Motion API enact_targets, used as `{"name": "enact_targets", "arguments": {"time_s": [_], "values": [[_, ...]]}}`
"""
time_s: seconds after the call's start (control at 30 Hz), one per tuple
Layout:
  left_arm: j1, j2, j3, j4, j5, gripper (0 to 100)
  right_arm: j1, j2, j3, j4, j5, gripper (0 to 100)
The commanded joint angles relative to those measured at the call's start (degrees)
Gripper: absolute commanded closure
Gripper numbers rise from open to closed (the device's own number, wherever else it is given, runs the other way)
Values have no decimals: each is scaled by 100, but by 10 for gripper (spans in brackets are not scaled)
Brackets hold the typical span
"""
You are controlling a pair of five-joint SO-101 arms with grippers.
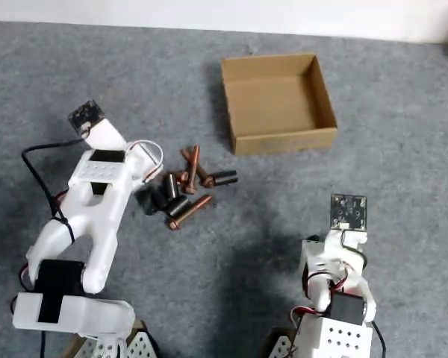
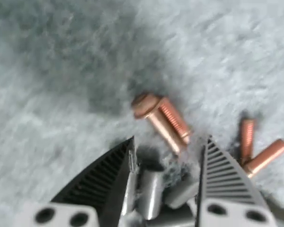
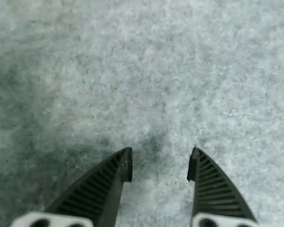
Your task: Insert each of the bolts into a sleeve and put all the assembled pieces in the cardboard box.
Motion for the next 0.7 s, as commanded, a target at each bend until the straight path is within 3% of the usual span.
{"name": "enact_targets", "arguments": {"time_s": [0.0,0.37,0.67], "values": [[-22,-22,-268,369,281,786,22,-40,585,-154,70,815],[-57,1771,-1323,308,316,787,22,-40,585,-154,70,815],[-57,2220,-1930,1073,316,787,22,-40,585,-154,70,815]]}}
